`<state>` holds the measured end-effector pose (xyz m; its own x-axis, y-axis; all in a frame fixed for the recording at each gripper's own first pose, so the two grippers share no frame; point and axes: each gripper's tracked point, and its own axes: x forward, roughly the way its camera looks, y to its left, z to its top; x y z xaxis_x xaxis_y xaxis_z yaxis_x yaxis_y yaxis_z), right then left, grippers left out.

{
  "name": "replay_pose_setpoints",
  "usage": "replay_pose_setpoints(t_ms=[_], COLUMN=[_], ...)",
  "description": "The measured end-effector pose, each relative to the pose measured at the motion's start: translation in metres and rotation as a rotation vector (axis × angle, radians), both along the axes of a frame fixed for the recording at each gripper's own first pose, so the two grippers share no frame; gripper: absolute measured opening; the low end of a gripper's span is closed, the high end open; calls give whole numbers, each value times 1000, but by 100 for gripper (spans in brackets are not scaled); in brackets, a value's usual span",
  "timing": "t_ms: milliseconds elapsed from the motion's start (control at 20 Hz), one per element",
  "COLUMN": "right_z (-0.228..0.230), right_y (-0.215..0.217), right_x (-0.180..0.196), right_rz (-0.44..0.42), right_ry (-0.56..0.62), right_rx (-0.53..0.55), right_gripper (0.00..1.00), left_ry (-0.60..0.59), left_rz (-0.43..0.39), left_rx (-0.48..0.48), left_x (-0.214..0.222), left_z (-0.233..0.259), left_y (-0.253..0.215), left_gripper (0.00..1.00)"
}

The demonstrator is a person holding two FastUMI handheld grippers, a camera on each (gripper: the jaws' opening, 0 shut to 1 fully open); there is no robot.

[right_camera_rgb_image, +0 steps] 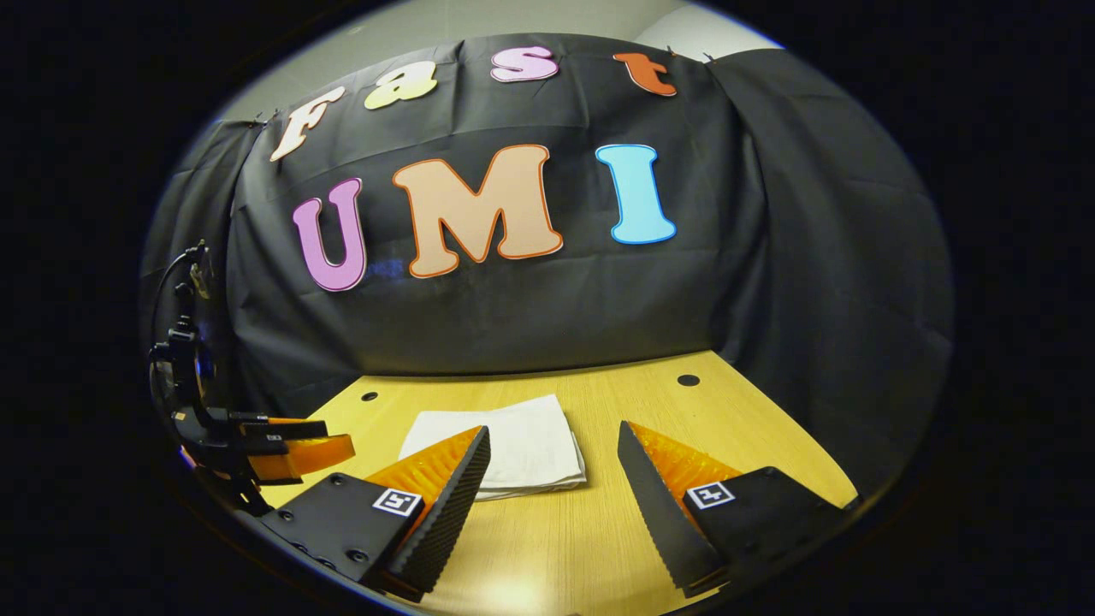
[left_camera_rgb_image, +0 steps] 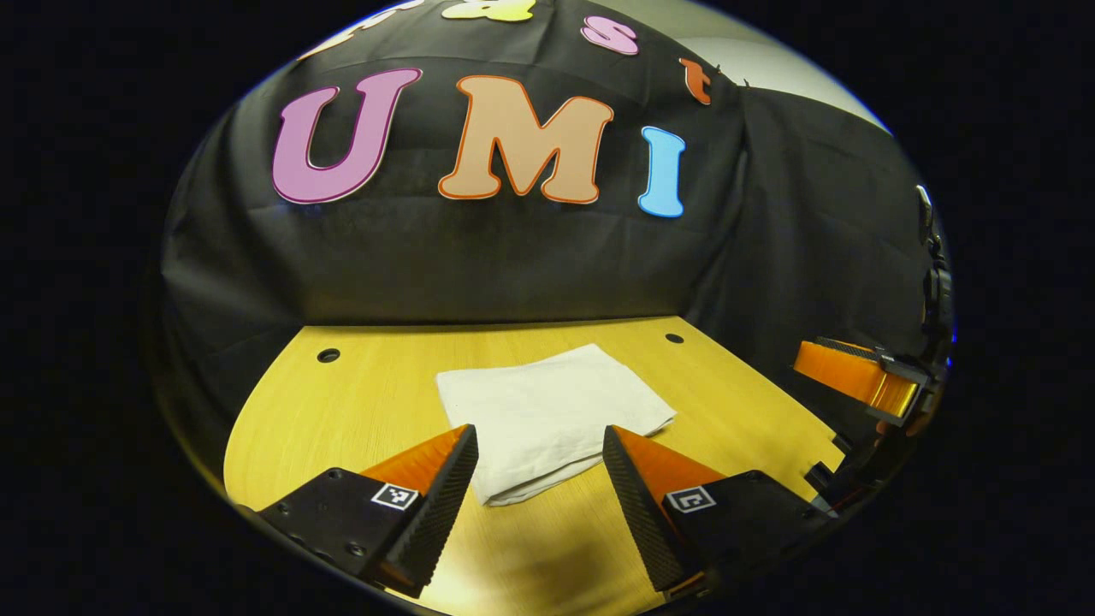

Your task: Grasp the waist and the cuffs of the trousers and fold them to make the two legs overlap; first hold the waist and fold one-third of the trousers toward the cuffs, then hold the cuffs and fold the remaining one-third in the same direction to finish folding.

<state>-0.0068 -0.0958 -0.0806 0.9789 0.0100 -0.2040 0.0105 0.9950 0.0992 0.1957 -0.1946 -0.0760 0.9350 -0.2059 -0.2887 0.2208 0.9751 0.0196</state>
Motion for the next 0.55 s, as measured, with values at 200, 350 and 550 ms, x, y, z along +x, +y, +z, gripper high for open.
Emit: replay_pose_setpoints(t_ms=[200, 350, 550], right_z=[0, 0, 1], right_y=[-4, -8, -10], right_x=[-2, -4, -3], right_rz=[-32, -51, -74], right_ry=[0, 2, -3], right_rx=[5, -2, 7], right_gripper=[96, 96, 96], left_ry=[1, 4, 12], left_rz=[-27, -49, -80], left_rx=[8, 21, 18], left_x=[5, 8, 14], left_z=[0, -1, -3], left_y=[-4, -7, -15], left_gripper=[89, 89, 89])
